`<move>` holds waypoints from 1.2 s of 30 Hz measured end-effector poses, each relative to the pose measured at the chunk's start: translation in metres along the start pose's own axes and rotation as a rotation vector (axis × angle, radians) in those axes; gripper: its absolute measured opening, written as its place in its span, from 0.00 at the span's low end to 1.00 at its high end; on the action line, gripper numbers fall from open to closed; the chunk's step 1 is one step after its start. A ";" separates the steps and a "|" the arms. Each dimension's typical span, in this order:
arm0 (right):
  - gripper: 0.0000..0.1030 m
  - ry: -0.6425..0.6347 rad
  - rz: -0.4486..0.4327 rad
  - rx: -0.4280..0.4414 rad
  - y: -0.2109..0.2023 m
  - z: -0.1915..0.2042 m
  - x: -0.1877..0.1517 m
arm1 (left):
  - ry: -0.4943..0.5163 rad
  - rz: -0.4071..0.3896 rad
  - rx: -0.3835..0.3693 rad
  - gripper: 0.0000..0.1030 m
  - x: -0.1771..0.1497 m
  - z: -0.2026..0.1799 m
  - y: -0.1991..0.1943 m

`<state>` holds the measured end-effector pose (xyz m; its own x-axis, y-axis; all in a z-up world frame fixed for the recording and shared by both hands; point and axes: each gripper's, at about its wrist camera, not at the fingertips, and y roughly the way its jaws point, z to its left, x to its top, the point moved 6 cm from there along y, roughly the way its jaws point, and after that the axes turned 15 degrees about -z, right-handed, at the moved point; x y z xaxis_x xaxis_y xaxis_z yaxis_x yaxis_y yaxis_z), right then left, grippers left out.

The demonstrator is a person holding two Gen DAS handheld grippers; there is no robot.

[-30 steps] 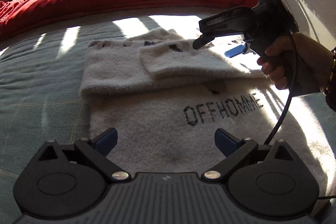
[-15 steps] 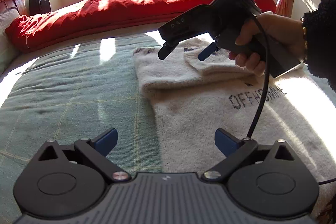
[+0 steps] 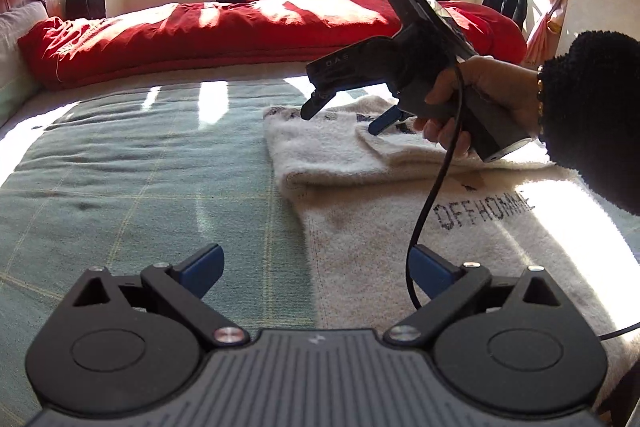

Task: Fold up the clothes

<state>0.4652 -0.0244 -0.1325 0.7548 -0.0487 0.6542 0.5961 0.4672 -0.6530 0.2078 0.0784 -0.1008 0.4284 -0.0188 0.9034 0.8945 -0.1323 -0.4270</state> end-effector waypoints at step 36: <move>1.00 -0.028 -0.151 -0.316 -0.196 -0.134 -0.089 | 0.046 -0.061 -0.140 0.99 0.050 -0.028 0.085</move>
<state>0.3177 -0.2299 -0.1138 0.6465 -0.0700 0.7597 0.7590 0.1603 -0.6311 0.3018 0.0386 -0.0910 0.3649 -0.0516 0.9296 0.8908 -0.2711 -0.3647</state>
